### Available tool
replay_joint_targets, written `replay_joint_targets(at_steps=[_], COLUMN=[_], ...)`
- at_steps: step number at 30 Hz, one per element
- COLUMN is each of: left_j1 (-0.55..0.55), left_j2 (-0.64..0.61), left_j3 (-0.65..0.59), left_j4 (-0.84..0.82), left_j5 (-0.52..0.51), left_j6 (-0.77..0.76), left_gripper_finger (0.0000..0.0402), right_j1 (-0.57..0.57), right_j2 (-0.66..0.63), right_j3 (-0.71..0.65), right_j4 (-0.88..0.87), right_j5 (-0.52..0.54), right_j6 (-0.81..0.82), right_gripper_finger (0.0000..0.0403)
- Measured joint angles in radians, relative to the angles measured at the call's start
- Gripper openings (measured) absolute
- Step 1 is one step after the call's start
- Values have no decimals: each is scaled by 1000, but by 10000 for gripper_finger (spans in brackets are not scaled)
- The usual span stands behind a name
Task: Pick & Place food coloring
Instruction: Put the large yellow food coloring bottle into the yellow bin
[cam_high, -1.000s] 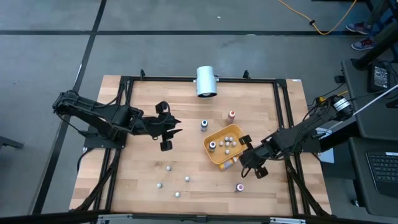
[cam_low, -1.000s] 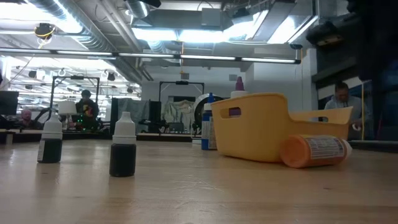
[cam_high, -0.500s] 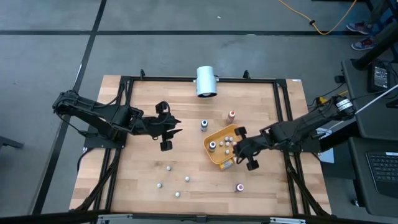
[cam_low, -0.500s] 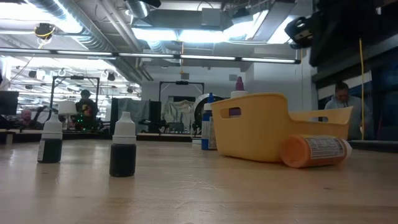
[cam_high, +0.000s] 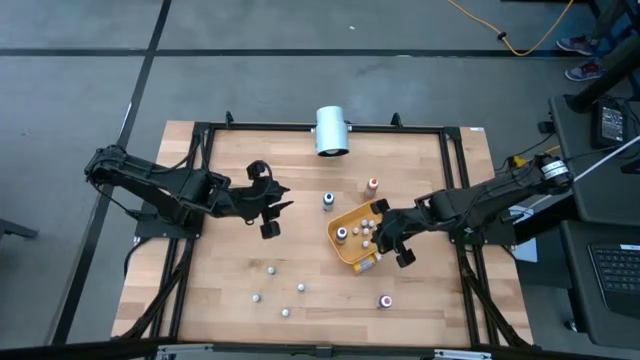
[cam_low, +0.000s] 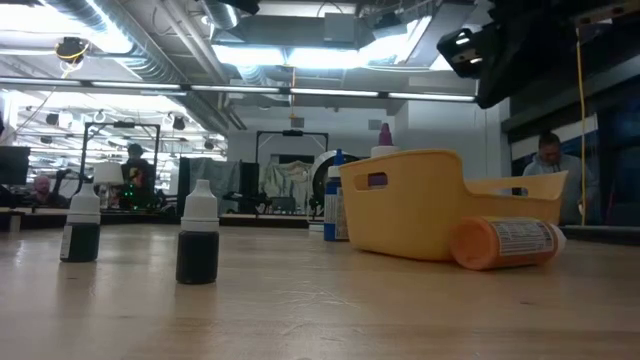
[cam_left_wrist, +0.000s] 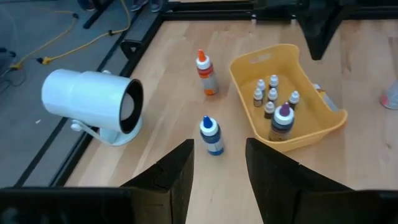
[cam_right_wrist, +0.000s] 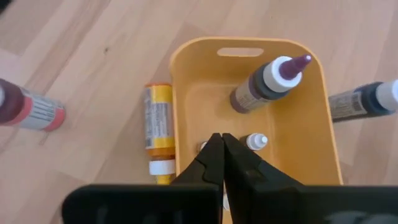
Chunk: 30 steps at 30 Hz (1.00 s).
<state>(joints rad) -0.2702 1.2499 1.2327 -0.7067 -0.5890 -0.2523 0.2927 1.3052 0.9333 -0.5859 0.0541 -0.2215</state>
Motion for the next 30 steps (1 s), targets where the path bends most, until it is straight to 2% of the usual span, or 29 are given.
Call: replay_joint_targets(at_steps=[9,15,21,26,30], left_j1=[0,0,0,0,0], left_j2=[0,0,0,0,0], left_j3=[0,0,0,0,0], left_j4=[0,0,-1,-3,-3], left_j5=[-35,-44,-44,-45,-46], left_j6=[-25,-64,-97,-101,-93], left_gripper_finger=[141,141,141,141,141], right_j1=[-74,-103,-66,-28,-25], right_j2=[0,-11,-13,-13,-12], right_j3=[0,0,0,-8,-8], right_j4=[32,18,-35,-101,-86], right_j5=[-35,-141,-336,-353,-418], right_j6=[-54,-85,-181,-218,-214], right_gripper_finger=[9,8,23,25,27])
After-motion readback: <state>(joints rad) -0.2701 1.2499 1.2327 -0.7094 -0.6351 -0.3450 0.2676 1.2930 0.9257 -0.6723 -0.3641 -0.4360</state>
